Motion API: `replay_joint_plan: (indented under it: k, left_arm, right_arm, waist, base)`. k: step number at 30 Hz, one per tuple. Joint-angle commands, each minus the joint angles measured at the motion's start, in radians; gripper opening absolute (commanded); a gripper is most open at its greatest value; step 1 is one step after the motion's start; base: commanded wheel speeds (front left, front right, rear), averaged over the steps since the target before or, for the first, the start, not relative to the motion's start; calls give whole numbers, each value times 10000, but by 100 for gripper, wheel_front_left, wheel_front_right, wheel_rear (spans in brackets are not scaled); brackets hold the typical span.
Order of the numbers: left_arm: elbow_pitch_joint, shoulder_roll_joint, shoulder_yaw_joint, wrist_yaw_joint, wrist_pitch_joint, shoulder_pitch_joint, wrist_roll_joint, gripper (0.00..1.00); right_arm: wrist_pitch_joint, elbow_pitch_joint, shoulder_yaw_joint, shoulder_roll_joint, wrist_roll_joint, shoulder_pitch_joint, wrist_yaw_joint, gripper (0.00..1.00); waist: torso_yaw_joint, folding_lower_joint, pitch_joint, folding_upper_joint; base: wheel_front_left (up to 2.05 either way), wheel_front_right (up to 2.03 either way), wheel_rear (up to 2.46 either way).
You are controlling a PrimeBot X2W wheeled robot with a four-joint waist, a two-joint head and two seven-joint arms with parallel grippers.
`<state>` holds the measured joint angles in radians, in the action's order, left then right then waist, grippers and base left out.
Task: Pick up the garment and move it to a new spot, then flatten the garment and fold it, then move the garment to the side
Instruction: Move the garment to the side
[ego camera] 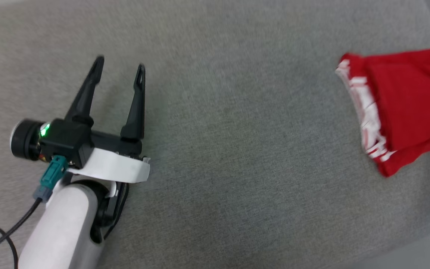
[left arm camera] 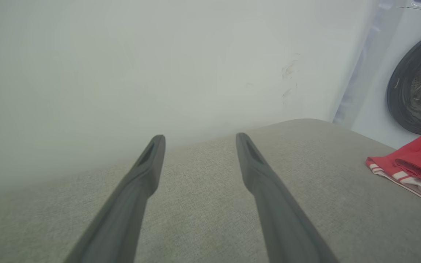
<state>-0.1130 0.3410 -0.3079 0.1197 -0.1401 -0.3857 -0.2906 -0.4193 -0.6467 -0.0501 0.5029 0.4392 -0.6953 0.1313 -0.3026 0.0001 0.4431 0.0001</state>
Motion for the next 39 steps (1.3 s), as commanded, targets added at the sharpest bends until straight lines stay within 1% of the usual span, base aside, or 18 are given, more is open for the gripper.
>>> replay_joint_plan:
  k: [1, 5, 9, 10, 11, 12, 14, 15, 19, 22, 26, 32, 39]
  left_arm:
    - [-201, 129, -27, -33, 140, -397, 174, 100]
    - [-419, 244, -89, -112, 328, -890, 361, 100]
    - [-530, 341, -142, -129, 438, -1169, 441, 100]
    - [-541, 352, -168, -139, 471, -1201, 473, 100]
    - [-543, 352, -195, -134, 466, -1210, 491, 100]
    - [-543, 351, -215, -135, 459, -1232, 494, 100]
    - [-504, 354, -224, -116, 449, -1239, 492, 100]
    - [-504, 354, -224, -116, 449, -1239, 492, 100]
    - [-317, 336, -189, -69, 336, -991, 339, 100]
    - [-57, 245, -84, 24, 76, -693, 173, 100]
    - [321, 57, 49, 160, -260, -155, -140, 100]
    - [837, -299, 180, 362, -678, 805, -650, 100]
    - [1398, -667, 351, 452, -1009, 1706, -1122, 100]
  right_arm:
    - [403, -272, -316, 138, -249, -480, -10, 0]
    - [1048, -856, -870, 118, -445, -1077, -13, 0]
    - [1793, -1365, -1012, -150, -786, -1385, -11, 0]
    - [1991, -1517, -1052, -197, -857, -1439, -11, 21]
    - [2211, -1659, -1102, -261, -931, -1488, -11, 45]
    - [2428, -1770, -1124, -303, -1009, -1532, -11, 99]
    - [2933, -1973, -1204, -359, -1201, -1593, -11, 100]
    - [2933, -1973, -1204, -359, -1201, -1593, -11, 100]
    - [3806, -2177, -1127, -396, -1610, -1631, -11, 100]
    - [4450, -2099, -964, -457, -1808, -1407, -11, 100]
    - [4992, -1715, -632, -502, -1909, -878, -11, 100]
    - [5312, -465, -82, -820, -1822, 348, -11, 100]
    - [5243, 1479, 351, -1646, -1668, 2355, -10, 100]
  waist:
    - [-416, -1, 1363, -1]
    - [-417, -1, 1935, -1]
    - [-385, -1, 2247, -1]
    - [-374, -1, 2286, -1]
    - [-365, -1, 2302, -1]
    - [-356, -1, 2309, -1]
    - [-354, -1, 2272, -1]
    - [-354, -1, 2272, -1]
    - [-378, -1, 1951, -1]
    - [-393, -1, 1370, -1]
    - [-314, -1, 395, -1]
    - [-7, -1, -1054, -1]
    - [720, -1, -2303, -1]
  base:
    - [0, 0, 0]
    - [0, 0, 0]
    - [0, 0, 0]
    - [0, 0, 0]
    - [0, 0, 0]
    - [0, 0, 0]
    - [0, 0, 0]
    - [0, 0, 0]
    - [0, 0, 0]
    - [0, 0, 0]
    - [0, 0, 0]
    - [0, 0, 0]
    - [0, 0, 0]
